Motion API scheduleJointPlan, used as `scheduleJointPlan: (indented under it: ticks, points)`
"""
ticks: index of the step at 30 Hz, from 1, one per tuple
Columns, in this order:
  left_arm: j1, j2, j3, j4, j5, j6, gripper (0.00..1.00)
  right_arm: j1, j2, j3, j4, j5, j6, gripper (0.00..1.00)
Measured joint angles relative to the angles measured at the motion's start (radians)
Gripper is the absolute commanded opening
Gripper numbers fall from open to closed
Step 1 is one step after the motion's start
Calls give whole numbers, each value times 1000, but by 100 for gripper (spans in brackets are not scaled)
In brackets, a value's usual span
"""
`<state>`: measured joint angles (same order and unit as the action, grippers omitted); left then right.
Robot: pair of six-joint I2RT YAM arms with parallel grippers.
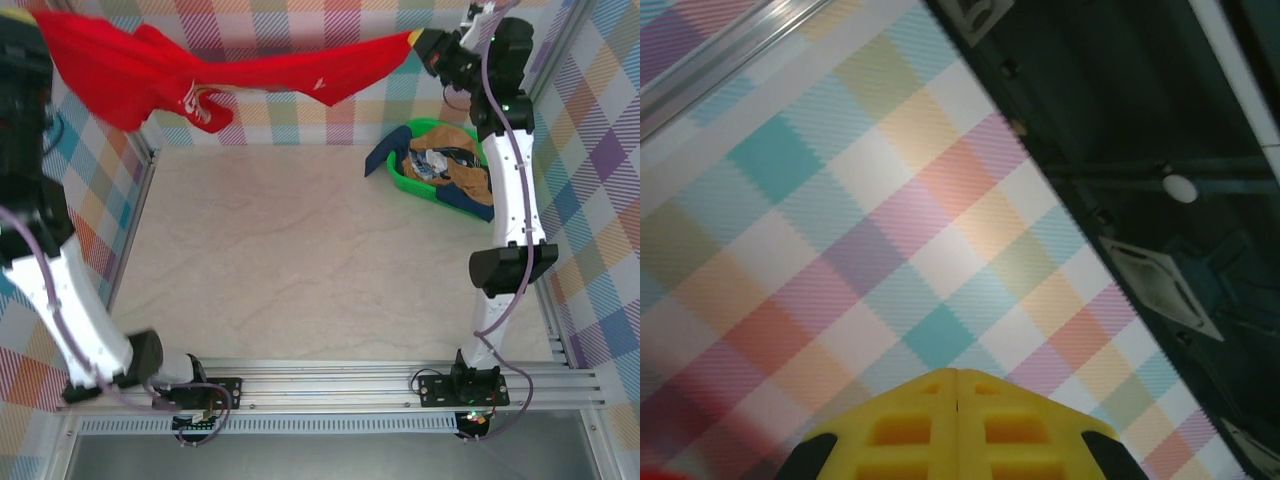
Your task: Fold and stack the t-shirts
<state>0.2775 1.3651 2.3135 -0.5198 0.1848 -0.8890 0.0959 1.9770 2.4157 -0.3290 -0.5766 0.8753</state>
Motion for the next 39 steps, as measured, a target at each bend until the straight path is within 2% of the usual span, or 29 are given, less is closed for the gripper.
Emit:
scheduleJointPlan:
  ticks: [4, 10, 13, 15, 18, 23, 28, 39]
  points:
    - [-59, -325, -550, -58, -32, 19, 0, 34, -147, -406, 15, -12, -19, 0]
    - [-162, -618, -1354, -215, -81, -43, 0, 107, -271, -1024, -13, 72, -58, 0]
    - [-249, -715, -1652, -295, -97, -113, 0, 130, -266, -1207, -54, 122, -76, 0]
    - [-299, -744, -1773, -321, -97, -152, 0, 133, -251, -1255, -88, 146, -87, 0]
    - [-365, -733, -1861, -308, -103, -206, 0, 140, -218, -1269, -103, 175, -110, 0]
    - [-439, -663, -1877, -277, -133, -267, 0, 146, -211, -1290, -126, 237, -140, 0]
    - [-463, -591, -1866, -238, -158, -293, 0, 147, -211, -1315, -161, 284, -158, 0]
    - [-489, -334, -1752, -92, -180, -288, 0, 148, -214, -1369, -224, 380, -178, 0]
